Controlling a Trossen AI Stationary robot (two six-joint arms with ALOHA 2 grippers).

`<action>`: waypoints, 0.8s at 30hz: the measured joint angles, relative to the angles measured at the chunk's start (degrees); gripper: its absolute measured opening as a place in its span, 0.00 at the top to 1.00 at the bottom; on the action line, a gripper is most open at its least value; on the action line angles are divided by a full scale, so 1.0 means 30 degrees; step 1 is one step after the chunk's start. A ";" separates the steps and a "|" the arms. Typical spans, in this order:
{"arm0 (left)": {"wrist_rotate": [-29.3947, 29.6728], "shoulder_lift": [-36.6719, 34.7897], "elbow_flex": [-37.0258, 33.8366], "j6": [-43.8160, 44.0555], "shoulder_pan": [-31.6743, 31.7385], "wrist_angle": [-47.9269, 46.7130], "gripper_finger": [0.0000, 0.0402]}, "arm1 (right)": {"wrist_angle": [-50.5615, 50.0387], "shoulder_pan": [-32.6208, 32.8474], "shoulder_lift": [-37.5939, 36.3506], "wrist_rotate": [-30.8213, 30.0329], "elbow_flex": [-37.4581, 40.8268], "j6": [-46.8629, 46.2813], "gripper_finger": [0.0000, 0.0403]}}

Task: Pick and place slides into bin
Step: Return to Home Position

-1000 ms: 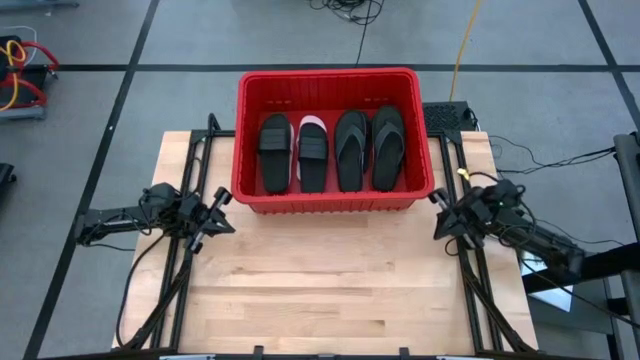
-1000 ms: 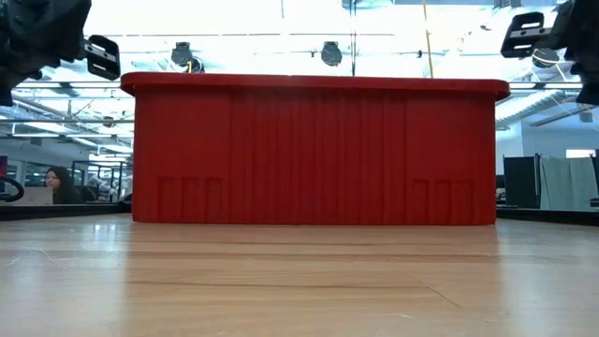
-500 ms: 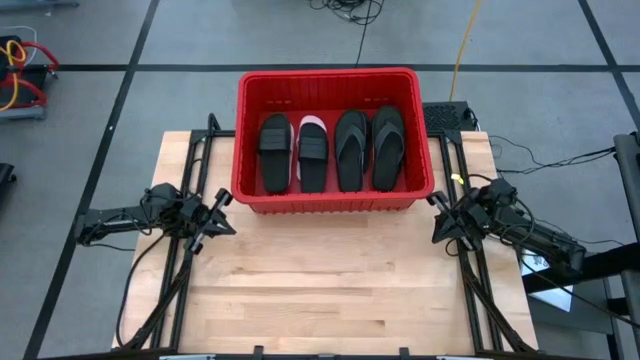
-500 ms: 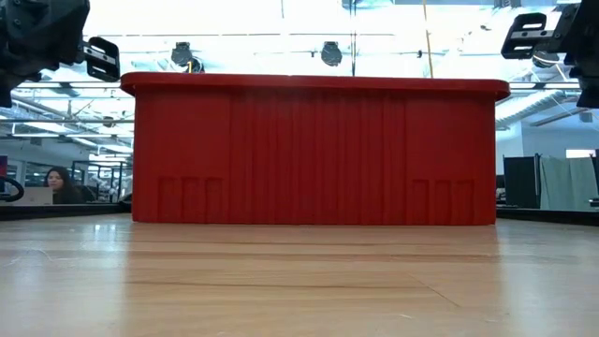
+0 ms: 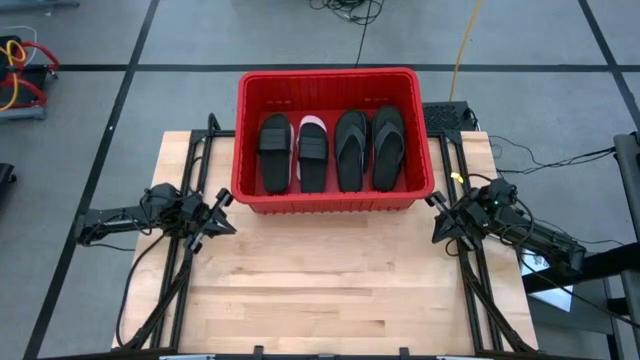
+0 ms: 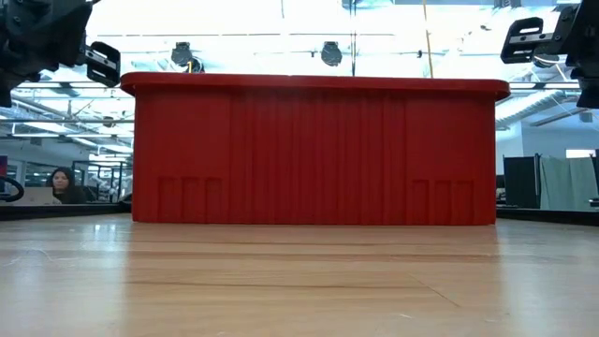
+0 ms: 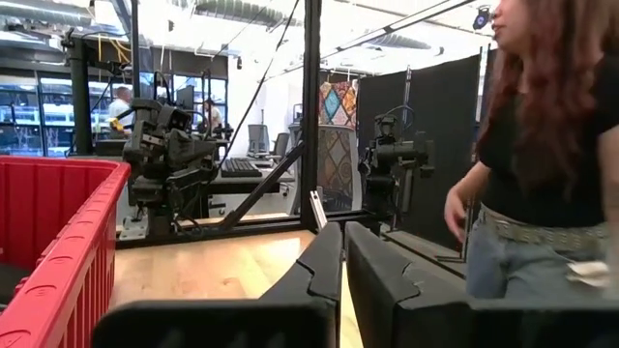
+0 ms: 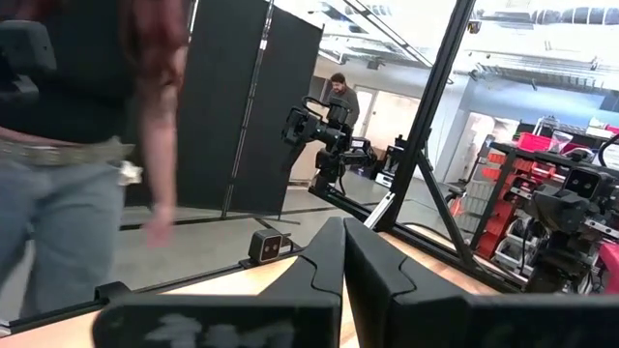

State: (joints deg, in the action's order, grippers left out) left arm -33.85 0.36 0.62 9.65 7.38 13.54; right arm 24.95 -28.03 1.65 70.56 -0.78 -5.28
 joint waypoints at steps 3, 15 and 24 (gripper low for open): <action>0.0000 0.0000 0.0000 0.0005 0.0000 0.0000 0.98 | 0.0000 0.0000 0.0000 0.0000 0.0000 -0.0007 1.00; -0.0007 0.0000 0.0000 0.0007 0.0000 0.0000 0.94 | 0.0007 0.0000 0.0000 0.0000 0.0000 -0.0007 1.00; -0.0007 0.0000 0.0000 0.0007 0.0000 -0.0006 0.94 | 0.0007 0.0000 0.0000 -0.0005 0.0000 -0.0007 1.00</action>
State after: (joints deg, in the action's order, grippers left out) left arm -33.87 0.36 0.62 9.67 7.38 13.52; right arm 24.97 -28.03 1.65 70.55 -0.78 -5.30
